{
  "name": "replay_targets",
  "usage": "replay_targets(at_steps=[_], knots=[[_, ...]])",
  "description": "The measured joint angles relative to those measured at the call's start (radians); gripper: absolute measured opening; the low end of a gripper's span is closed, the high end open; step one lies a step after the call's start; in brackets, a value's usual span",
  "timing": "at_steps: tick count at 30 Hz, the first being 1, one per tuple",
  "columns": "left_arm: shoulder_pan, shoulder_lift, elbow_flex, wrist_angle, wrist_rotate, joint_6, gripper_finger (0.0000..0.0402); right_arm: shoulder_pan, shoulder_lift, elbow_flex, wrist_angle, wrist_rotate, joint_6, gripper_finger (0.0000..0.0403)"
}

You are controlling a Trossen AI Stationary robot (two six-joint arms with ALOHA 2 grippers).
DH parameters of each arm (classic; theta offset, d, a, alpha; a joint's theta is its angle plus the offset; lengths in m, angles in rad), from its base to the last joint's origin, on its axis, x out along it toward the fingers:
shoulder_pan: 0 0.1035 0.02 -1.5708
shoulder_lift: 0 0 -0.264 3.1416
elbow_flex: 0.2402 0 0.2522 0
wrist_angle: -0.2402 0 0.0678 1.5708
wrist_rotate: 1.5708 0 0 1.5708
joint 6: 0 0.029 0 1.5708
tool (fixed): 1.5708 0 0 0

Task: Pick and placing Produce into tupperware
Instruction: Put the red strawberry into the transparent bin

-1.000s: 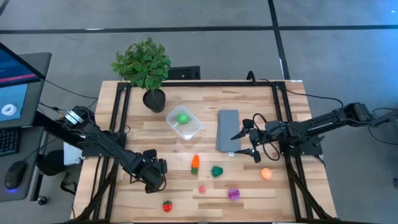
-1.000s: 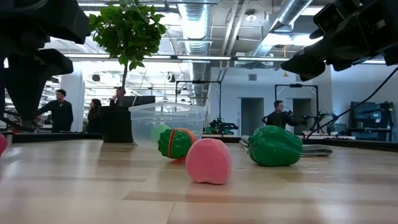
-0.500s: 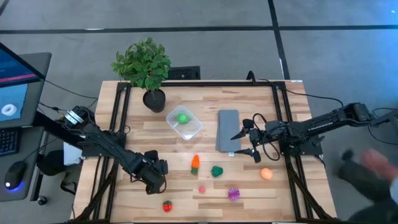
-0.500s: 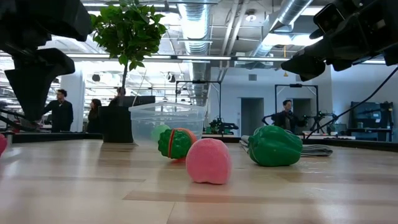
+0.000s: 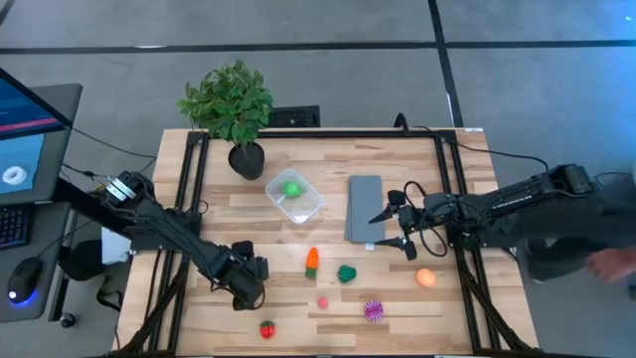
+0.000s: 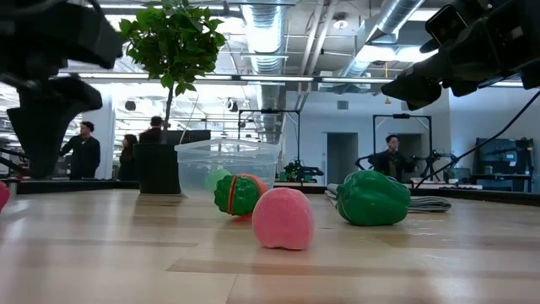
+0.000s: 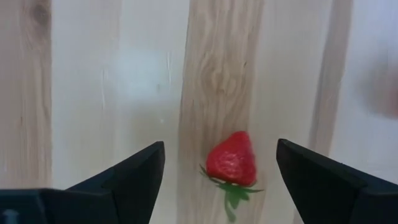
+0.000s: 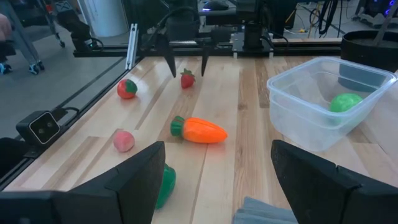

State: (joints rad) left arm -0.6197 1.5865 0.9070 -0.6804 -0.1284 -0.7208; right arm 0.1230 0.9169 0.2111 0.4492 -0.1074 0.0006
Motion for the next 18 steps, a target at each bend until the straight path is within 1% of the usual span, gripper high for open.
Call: replay_targets(at_steps=[4, 18], knots=[[0.001, 0.044, 0.000, 0.012, 0.034, 0.019, 0.0300, 0.000, 0.000, 0.000, 0.000, 0.000, 0.000, 0.0317], [0.001, 0.051, 0.000, 0.004, 0.030, 0.022, 0.0300, 0.000, 0.000, 0.000, -0.001, 0.000, 0.001, 0.0317]])
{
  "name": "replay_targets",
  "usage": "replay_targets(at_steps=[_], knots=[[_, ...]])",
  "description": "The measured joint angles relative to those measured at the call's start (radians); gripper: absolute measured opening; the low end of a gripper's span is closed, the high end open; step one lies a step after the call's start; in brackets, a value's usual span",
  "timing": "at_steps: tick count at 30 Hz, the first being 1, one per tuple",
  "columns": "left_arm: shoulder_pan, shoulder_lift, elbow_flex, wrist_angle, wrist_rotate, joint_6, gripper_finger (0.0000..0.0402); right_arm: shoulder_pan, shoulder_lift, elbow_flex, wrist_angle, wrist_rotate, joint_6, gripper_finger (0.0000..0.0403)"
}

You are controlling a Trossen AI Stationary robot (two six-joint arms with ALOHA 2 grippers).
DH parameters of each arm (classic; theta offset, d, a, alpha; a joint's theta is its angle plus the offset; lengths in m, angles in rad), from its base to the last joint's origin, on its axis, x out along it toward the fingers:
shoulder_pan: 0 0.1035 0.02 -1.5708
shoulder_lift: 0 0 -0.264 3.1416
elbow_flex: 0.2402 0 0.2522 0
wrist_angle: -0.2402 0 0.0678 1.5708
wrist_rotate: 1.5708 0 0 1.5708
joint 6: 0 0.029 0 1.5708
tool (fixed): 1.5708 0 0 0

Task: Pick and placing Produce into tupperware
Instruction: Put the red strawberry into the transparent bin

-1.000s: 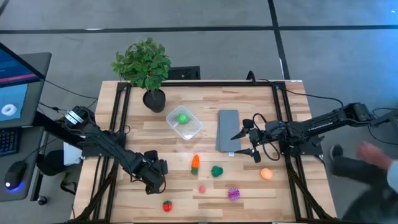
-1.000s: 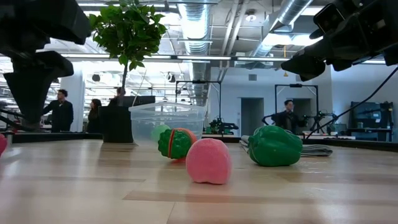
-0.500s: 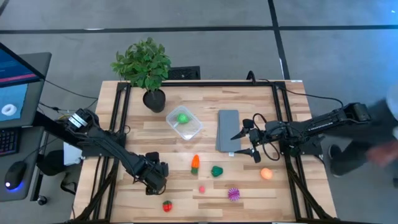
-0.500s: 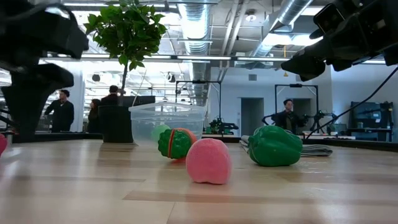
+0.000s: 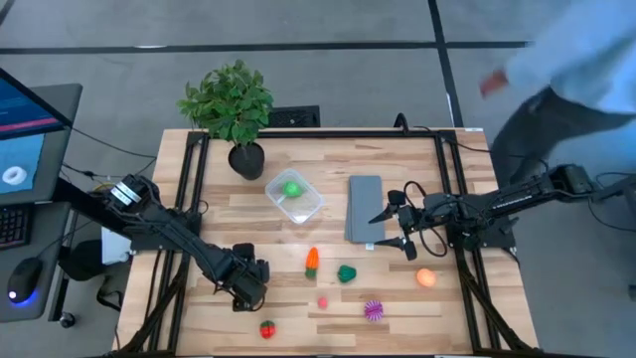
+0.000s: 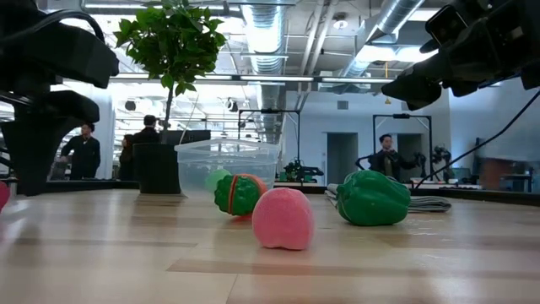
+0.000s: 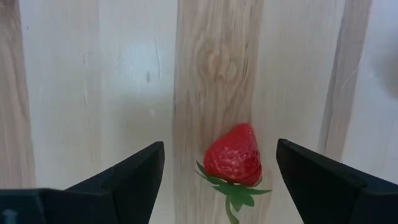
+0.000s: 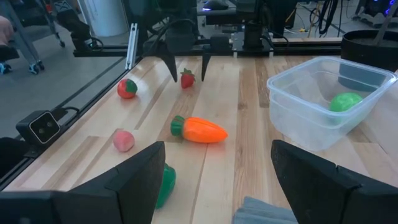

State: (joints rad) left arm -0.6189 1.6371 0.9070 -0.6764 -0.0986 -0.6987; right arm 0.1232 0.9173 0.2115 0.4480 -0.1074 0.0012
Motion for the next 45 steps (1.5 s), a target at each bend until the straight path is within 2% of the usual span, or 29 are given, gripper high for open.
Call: replay_targets(at_steps=[24, 35, 45], knots=[[0.000, 0.002, -0.013, 0.016, -0.002, -0.001, 0.0299, 0.000, 0.000, 0.000, 0.001, 0.000, 0.000, 0.0317], [0.000, 0.002, -0.013, 0.037, 0.011, 0.002, 0.0243, 0.000, 0.000, 0.000, 0.001, 0.000, 0.000, 0.0317], [0.000, 0.002, -0.013, 0.030, 0.014, 0.003, 0.0233, 0.000, 0.000, 0.000, 0.001, 0.000, 0.000, 0.0317]])
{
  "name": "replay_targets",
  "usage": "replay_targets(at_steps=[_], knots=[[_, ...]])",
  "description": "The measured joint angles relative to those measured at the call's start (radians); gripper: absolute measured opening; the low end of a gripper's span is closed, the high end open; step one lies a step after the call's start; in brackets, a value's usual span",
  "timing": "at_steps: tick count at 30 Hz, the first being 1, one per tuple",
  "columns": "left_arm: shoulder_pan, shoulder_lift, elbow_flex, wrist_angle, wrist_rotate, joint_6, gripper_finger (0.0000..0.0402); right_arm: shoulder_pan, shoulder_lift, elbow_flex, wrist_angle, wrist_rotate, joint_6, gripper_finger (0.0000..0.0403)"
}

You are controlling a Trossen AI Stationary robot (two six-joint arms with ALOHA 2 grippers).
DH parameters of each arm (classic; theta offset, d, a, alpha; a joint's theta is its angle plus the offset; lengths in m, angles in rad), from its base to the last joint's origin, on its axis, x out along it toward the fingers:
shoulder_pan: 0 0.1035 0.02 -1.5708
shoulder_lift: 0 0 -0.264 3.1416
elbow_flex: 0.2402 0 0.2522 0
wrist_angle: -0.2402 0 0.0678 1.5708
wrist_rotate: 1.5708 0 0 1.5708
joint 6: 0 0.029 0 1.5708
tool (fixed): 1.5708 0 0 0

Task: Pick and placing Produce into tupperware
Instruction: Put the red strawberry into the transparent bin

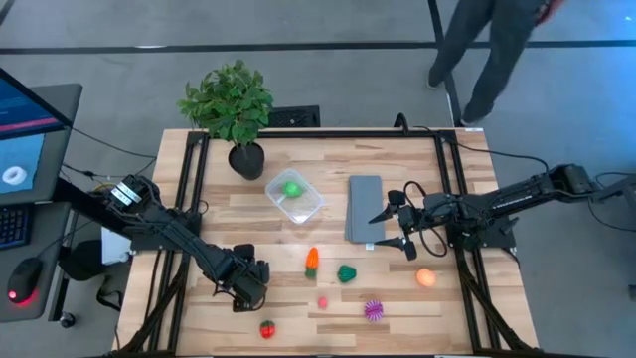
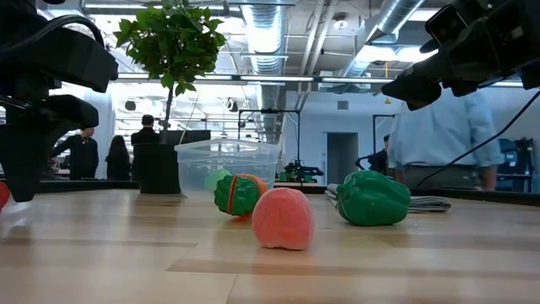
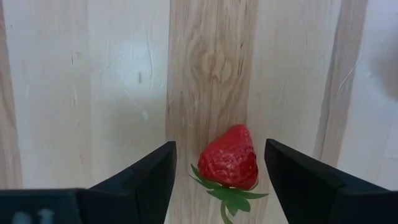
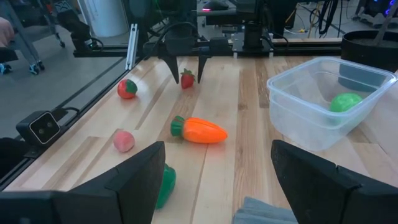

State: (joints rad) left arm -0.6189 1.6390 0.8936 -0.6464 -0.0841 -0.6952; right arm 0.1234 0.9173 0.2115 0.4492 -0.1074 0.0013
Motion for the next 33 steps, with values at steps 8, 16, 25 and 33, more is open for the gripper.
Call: replay_targets(at_steps=[8, 16, 25, 33], knots=[[0.000, 0.000, 0.000, -0.006, 0.000, -0.008, 0.0233, 0.000, 0.000, 0.000, 0.000, 0.000, 0.000, 0.0317], [0.000, 0.000, 0.000, -0.010, 0.000, -0.015, 0.0232, 0.000, 0.000, 0.000, 0.000, 0.000, 0.000, 0.0317], [0.000, -0.001, 0.000, -0.010, 0.000, -0.025, 0.0219, 0.000, 0.000, 0.000, 0.000, 0.000, 0.000, 0.0317], [0.000, -0.001, 0.000, -0.009, -0.001, -0.032, 0.0198, 0.000, 0.000, 0.000, 0.000, 0.000, 0.000, 0.0317]])
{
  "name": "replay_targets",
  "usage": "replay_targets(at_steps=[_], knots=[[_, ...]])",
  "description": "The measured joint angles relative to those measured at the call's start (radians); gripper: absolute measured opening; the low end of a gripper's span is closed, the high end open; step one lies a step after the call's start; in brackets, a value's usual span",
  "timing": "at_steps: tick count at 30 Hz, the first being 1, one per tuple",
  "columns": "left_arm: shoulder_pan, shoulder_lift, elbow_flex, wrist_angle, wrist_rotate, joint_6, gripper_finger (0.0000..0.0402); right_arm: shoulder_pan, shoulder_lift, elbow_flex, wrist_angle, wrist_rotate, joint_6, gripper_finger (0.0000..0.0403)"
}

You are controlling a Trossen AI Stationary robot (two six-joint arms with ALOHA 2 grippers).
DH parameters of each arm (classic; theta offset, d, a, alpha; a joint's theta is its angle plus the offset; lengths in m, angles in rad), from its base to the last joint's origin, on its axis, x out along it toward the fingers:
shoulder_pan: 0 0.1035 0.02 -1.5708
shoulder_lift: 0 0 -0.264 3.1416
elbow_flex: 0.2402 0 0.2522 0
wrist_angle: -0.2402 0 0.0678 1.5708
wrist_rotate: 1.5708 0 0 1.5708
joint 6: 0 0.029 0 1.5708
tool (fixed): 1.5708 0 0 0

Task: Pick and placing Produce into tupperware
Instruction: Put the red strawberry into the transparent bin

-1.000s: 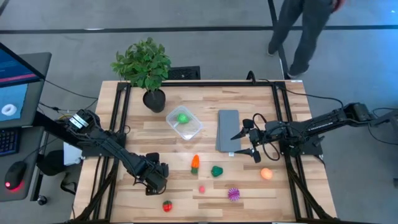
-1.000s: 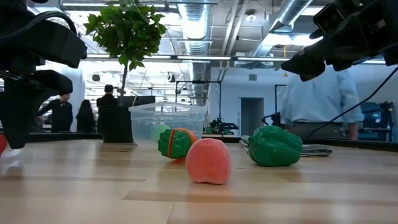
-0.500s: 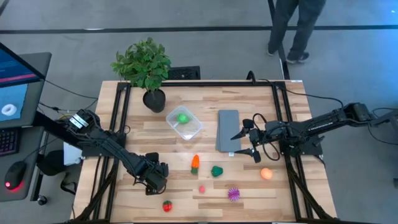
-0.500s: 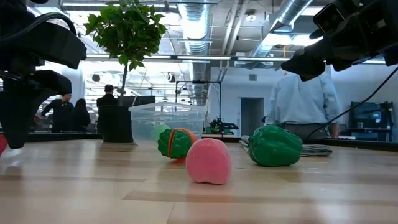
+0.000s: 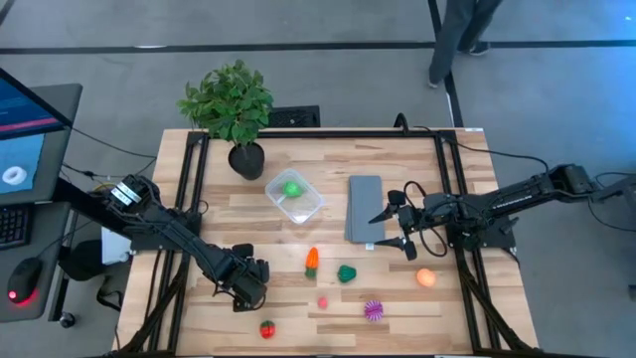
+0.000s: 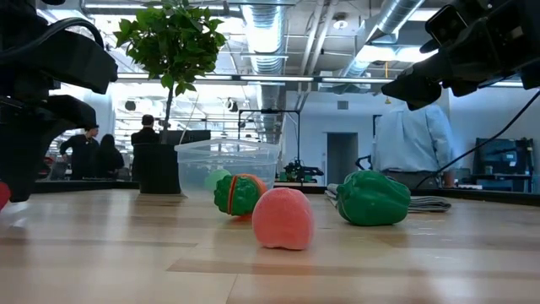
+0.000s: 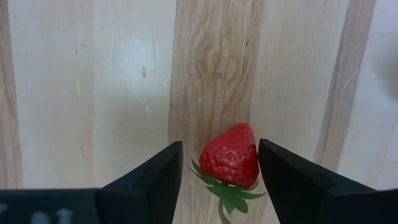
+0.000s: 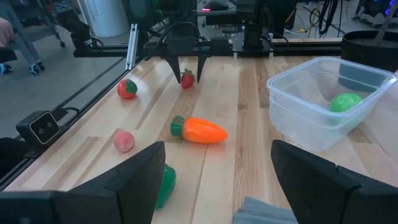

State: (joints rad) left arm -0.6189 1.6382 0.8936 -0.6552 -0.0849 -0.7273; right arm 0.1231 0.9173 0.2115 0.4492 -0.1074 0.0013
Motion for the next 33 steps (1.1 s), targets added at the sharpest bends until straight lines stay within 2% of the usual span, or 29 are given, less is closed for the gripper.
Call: replay_targets(at_steps=[21, 26, 30, 33], knots=[[0.000, -0.001, 0.001, 0.019, -0.014, -0.002, 0.0125, 0.000, 0.000, 0.000, 0.000, 0.000, 0.000, 0.0317], [0.002, -0.003, -0.007, 0.023, 0.008, -0.022, 0.0131, 0.000, 0.000, 0.000, 0.000, 0.000, 0.000, 0.0317], [0.003, -0.001, -0.034, 0.030, 0.062, -0.042, 0.0150, 0.000, 0.000, 0.000, 0.000, 0.000, 0.000, 0.0317], [0.003, -0.001, -0.047, 0.062, 0.066, -0.045, 0.0166, 0.000, 0.000, 0.000, 0.000, 0.000, 0.000, 0.0317]])
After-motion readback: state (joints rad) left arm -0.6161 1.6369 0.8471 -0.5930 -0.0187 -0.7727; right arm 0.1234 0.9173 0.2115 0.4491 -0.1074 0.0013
